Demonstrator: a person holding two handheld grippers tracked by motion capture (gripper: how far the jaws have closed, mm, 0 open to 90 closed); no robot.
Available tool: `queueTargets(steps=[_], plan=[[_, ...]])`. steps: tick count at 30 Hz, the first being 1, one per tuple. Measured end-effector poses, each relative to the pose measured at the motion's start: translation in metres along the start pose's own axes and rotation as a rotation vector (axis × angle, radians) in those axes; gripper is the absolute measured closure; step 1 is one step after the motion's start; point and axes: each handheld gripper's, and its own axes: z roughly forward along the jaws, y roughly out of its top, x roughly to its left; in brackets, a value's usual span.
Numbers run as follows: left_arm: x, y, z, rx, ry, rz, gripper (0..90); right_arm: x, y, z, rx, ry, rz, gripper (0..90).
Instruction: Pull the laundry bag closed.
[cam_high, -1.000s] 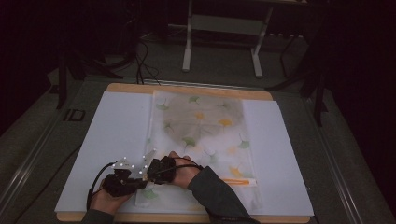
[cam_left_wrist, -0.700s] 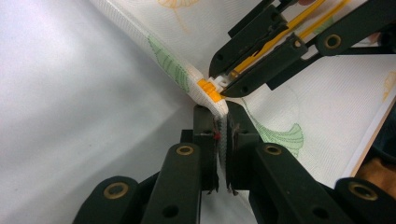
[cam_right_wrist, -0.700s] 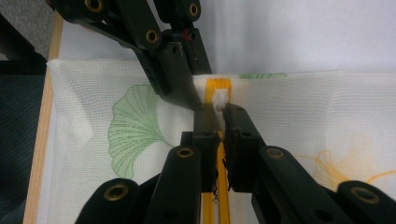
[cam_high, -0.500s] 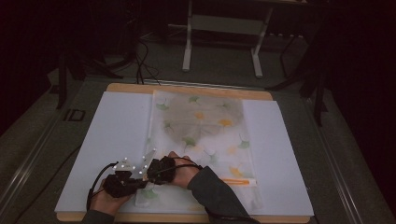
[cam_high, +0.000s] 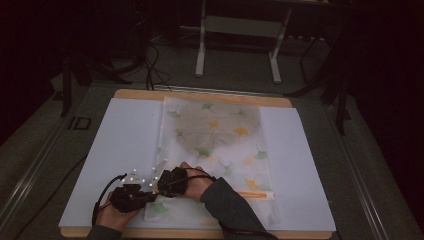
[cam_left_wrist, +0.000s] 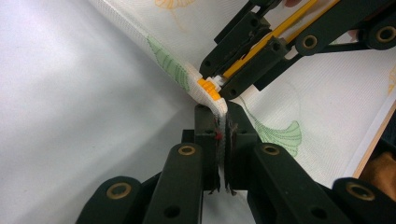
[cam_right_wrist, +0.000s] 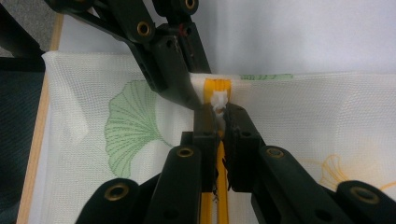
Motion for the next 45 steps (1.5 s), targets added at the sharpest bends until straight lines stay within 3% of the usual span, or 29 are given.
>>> queueTargets(steps=[25,45], plan=[[-0.002,0.0002,-0.0018,-0.019,-0.004,0.001,88.5,0.0024,-0.0053,0.0042,0.009,-0.016,0.003,84.7],[0.0033,-0.0013,-0.0085,-0.072,-0.054,-0.038,88.7,0.0055,-0.0087,0.0001,0.01,-0.037,0.003,84.9]])
